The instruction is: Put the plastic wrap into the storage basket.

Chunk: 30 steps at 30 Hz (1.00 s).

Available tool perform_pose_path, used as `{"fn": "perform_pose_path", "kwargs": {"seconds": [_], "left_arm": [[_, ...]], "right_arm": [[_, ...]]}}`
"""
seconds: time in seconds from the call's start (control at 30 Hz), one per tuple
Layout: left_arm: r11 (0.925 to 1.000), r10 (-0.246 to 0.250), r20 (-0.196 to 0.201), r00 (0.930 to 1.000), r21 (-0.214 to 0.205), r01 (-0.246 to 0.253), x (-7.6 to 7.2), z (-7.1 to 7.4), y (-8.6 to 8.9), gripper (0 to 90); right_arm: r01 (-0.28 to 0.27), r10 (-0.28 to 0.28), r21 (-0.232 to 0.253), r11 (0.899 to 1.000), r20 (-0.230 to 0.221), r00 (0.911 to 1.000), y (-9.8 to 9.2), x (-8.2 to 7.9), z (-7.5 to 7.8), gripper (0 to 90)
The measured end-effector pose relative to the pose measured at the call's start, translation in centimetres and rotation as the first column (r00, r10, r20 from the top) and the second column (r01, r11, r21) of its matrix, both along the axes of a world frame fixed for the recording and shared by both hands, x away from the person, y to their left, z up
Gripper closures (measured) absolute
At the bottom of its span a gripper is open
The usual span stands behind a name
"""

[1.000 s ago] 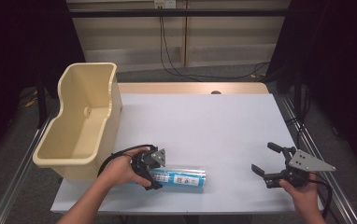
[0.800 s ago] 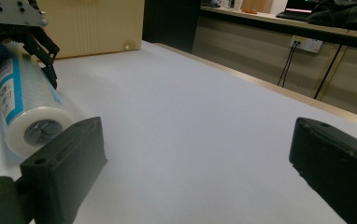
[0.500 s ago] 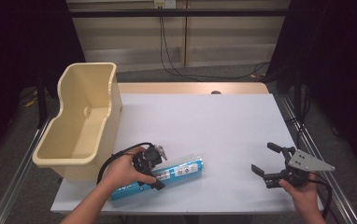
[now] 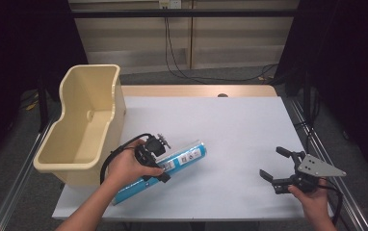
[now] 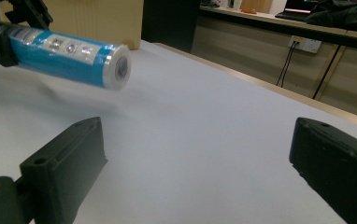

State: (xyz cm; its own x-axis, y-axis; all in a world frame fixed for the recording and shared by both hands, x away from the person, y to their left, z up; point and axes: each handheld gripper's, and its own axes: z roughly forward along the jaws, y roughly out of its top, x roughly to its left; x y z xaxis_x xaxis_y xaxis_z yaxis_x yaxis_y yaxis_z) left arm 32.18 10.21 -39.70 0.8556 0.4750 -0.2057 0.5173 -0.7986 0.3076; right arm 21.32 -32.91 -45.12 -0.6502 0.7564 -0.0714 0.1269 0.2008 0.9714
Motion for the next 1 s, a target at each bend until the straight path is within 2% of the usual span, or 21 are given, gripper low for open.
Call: {"fn": "perform_pose_path", "kwargs": {"seconds": [0.03,0.13,0.2,0.23,0.27,0.3,0.33,0.43,0.47,0.53,0.67,0.73,1.0], "left_arm": [[1.0,0.0,0.0,1.0,0.0,0.0,0.0,0.0,0.0,32.1],[0.9993,0.037,0.003,0.9993,-0.003,-0.037,0.1,1.5,0.2,32.1],[0.9969,0.079,0.009,0.9969,-0.006,-0.079,0.2,2.8,0.5,32.1],[0.9969,0.079,0.009,0.9969,-0.006,-0.079,0.2,2.8,0.5,32.1],[0.9935,0.113,0.008,0.9935,-0.016,-0.113,0.3,3.5,0.9,32.1],[0.9935,0.113,0.008,0.9935,-0.016,-0.113,0.3,3.5,0.9,32.1],[0.9902,0.138,0.006,0.9905,-0.025,-0.137,0.3,4.3,1.2,32.1],[0.9862,0.163,0.01,0.9866,-0.031,-0.163,0.4,5.0,1.6,32.1],[0.9819,0.187,0.022,0.9821,-0.033,-0.187,0.5,5.6,1.9,32.1],[0.9809,0.193,0.03,0.9807,-0.029,-0.192,0.5,5.9,2.0,32.1],[0.9724,0.233,0.036,0.9719,-0.029,-0.232,0.6,7.0,2.6,32.1],[0.9638,0.265,0.038,0.9634,-0.038,-0.264,0.6,7.5,2.9,32.1],[0.9368,0.348,0.042,0.9366,-0.057,-0.345,0.7,9.3,4.6,32.1]], "right_arm": [[-0.001,0.001,0.0,1.0,0.0,1.0,0.0,0.0,0.0,2.9],[-0.001,0.001,0.0,1.0,0.001,1.0,0.0,0.0,0.0,2.9],[-0.003,0.003,-0.003,1.0,0.002,1.0,0.0,0.0,0.0,2.8],[-0.003,0.003,-0.003,1.0,0.002,1.0,0.0,0.0,0.0,2.8],[-0.001,0.001,-0.002,1.0,0.0,1.0,0.1,0.0,0.0,2.5],[-0.001,0.001,-0.002,1.0,0.0,1.0,0.1,0.0,0.0,2.5],[-0.002,0.002,-0.004,1.0,0.002,1.0,0.1,0.0,0.0,2.4],[0.001,-0.001,-0.005,1.0,0.004,1.0,0.1,0.0,0.0,2.3],[0.001,-0.001,-0.006,1.0,0.003,1.0,0.0,0.0,0.0,2.3],[0.001,-0.001,-0.004,1.0,0.004,1.0,0.1,0.0,0.0,2.3],[0.003,-0.003,-0.006,1.0,0.005,1.0,0.1,0.0,0.0,1.8],[0.004,-0.004,-0.008,1.0,0.004,1.0,0.1,0.0,0.0,1.7],[0.011,-0.011,0.0,1.0,0.009,0.9999,0.0,-0.1,0.0,0.8]]}}
